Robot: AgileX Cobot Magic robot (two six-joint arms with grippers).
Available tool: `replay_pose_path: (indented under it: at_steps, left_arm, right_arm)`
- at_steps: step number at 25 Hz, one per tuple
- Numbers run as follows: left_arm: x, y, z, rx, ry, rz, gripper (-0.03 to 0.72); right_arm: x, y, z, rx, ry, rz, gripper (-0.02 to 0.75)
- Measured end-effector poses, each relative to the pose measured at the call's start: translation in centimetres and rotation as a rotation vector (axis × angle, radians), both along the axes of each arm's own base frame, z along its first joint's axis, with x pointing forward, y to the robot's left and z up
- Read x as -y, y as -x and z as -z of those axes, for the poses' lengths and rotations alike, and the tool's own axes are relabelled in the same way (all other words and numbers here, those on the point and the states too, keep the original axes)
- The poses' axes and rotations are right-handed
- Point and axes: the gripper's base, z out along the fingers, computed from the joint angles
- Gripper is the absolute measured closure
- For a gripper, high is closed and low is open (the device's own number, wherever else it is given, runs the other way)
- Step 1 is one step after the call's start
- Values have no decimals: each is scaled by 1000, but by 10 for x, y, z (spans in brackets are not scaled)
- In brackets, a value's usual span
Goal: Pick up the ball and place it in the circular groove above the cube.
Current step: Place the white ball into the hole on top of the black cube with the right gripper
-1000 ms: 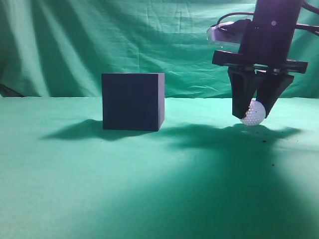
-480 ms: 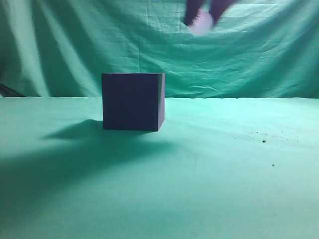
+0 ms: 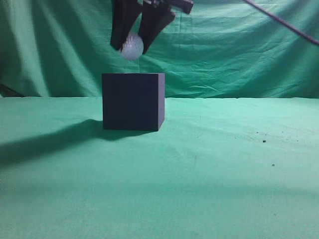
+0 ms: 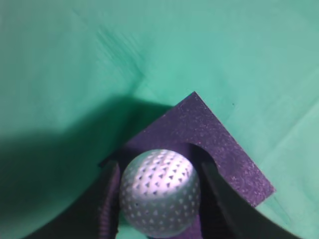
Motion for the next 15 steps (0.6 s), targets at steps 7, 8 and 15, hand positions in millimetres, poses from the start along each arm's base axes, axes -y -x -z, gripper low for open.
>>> replay_pose_path:
  at_steps: [7, 8, 15]
  left_arm:
    - [0, 0, 0, 0, 0, 0, 688]
    - [0, 0, 0, 0, 0, 0, 688]
    - [0, 0, 0, 0, 0, 0, 688]
  right_arm:
    - [-4, -8, 21, -4, 41, -5, 426]
    - [-3, -8, 21, 0, 43, -6, 426]
    - [-5, -11, 27, 2, 53, -8, 281]
